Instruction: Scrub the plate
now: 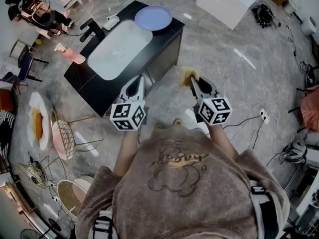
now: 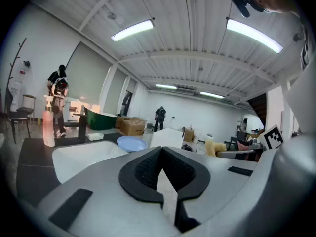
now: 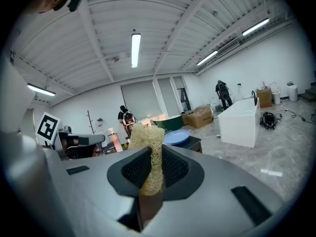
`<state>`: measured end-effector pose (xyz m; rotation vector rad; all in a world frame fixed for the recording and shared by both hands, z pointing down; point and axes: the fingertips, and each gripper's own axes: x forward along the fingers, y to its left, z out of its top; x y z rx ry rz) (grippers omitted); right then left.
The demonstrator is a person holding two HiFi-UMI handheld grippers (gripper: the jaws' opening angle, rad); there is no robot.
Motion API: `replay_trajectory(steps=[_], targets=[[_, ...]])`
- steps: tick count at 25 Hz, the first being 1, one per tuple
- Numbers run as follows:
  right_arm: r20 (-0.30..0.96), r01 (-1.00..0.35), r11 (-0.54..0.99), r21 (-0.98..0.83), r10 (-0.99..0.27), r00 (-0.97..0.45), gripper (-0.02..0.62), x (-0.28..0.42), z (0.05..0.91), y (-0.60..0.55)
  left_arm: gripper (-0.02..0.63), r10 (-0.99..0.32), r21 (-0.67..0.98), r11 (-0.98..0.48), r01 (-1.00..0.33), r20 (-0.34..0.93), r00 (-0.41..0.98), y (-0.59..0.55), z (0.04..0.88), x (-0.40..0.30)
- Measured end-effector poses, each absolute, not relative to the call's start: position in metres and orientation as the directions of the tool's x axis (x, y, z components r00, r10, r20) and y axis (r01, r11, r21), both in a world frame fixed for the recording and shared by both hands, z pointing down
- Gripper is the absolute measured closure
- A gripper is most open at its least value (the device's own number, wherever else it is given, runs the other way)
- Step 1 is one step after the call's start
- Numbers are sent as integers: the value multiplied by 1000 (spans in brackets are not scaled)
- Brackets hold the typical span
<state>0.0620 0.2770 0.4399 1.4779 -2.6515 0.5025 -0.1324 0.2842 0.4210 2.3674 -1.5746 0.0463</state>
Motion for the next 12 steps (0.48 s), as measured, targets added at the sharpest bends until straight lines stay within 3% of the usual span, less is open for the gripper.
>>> replay_trajectory(steps=[6, 12], targets=[[182, -814, 514, -270, -803, -568, 549, 84, 448, 264, 588, -890, 118, -397, -910, 194, 413, 264, 428, -108], [202, -785, 557, -272, -765, -612, 549, 95, 460, 250, 588, -904, 138, -364, -921, 185, 385, 254, 423, -106]])
